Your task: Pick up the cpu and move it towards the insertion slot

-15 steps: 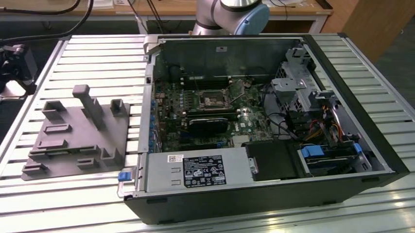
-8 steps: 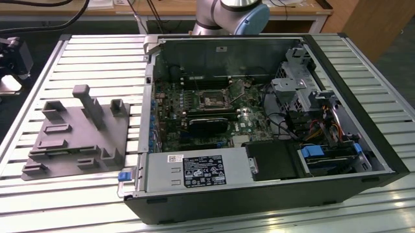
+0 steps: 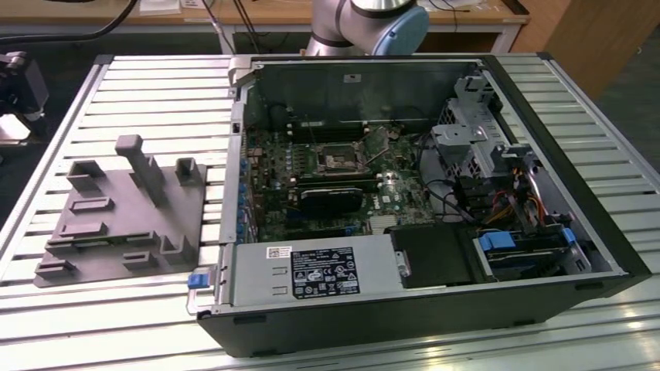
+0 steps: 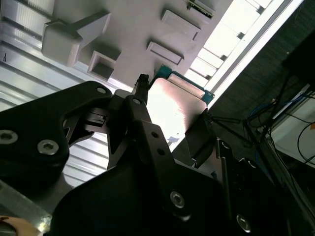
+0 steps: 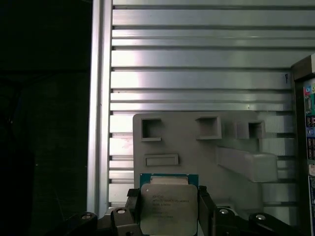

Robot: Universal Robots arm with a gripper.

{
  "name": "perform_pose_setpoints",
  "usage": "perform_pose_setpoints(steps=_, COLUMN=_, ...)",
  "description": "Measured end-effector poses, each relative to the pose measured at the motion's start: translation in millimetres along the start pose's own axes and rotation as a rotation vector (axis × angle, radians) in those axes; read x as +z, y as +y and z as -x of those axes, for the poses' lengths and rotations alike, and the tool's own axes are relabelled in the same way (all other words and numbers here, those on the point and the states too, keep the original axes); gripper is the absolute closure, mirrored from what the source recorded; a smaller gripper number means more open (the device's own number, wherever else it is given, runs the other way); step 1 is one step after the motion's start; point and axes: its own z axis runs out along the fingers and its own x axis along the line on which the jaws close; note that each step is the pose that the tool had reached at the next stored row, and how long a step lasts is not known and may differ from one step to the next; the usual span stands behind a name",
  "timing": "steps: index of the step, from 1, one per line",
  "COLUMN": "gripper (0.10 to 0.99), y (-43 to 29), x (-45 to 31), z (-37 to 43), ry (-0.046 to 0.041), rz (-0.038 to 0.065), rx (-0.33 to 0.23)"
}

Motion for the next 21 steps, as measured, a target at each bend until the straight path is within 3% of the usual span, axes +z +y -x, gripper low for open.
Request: perform_pose_setpoints(steps=21, gripper=0.537, y=2.1, x=-22.4, z=0.0, ry=0.0, rz=0.005, rx=0.0)
